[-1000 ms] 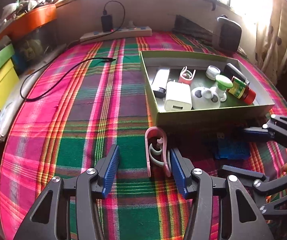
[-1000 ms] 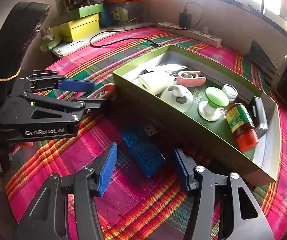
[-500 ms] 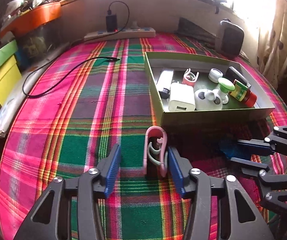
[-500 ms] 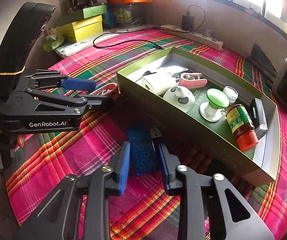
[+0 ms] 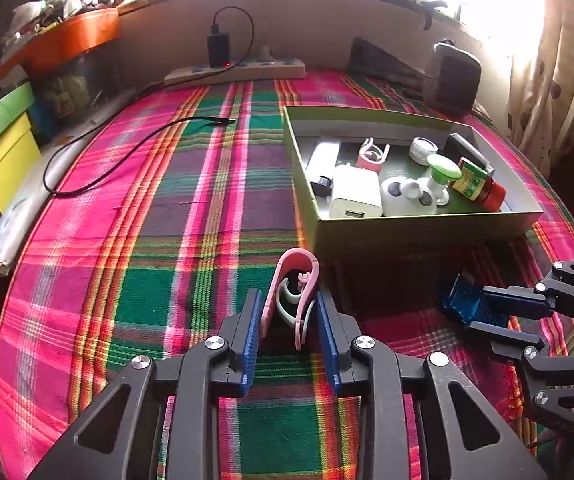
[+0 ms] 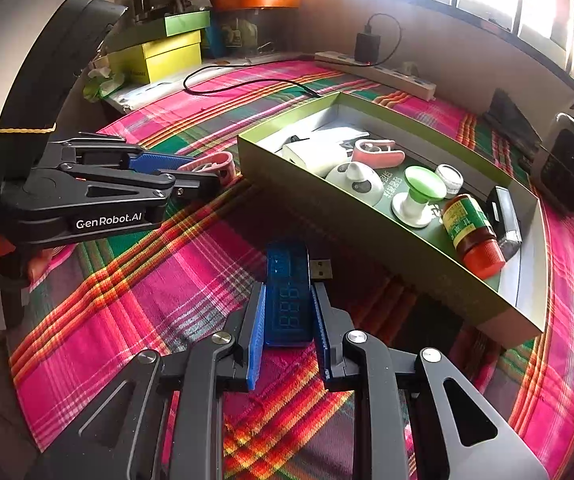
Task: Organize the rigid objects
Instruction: 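Grasp the pink-white cable winder with the left tool while the right tool grasps the blue USB meter, then lift the cable winder and USB meter and carry them toward the tray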
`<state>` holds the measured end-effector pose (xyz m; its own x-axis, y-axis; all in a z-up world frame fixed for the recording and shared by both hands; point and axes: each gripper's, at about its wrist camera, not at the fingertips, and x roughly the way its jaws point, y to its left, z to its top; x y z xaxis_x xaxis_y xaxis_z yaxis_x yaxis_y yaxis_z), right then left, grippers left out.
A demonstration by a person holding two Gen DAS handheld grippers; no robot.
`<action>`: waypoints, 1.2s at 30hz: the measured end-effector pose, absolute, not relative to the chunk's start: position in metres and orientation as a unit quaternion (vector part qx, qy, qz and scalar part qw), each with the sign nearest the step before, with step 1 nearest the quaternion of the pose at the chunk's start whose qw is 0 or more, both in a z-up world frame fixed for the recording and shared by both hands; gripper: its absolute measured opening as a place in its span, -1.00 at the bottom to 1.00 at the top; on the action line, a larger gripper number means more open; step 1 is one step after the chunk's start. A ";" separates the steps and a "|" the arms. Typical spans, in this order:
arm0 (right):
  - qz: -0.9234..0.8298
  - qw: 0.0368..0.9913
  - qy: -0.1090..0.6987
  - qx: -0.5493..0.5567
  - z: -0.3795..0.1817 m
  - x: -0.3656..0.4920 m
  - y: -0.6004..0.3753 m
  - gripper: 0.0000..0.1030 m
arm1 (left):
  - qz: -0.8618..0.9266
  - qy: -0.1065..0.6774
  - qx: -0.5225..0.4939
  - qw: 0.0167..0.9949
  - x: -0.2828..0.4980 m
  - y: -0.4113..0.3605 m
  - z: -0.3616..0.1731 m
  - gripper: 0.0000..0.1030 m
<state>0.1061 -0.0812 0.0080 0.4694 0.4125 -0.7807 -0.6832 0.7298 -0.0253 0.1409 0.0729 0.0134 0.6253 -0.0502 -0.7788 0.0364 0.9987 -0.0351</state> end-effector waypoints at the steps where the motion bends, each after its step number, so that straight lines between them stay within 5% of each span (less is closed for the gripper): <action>1: 0.324 0.841 0.399 -0.169 0.008 0.106 -0.082 -0.56 | -0.026 0.432 -0.007 0.901 0.141 0.072 0.013 -0.49; 36: 0.274 0.871 0.393 -0.112 0.022 0.083 -0.108 -0.56 | -0.061 0.426 -0.017 0.903 0.111 0.051 0.018 -0.56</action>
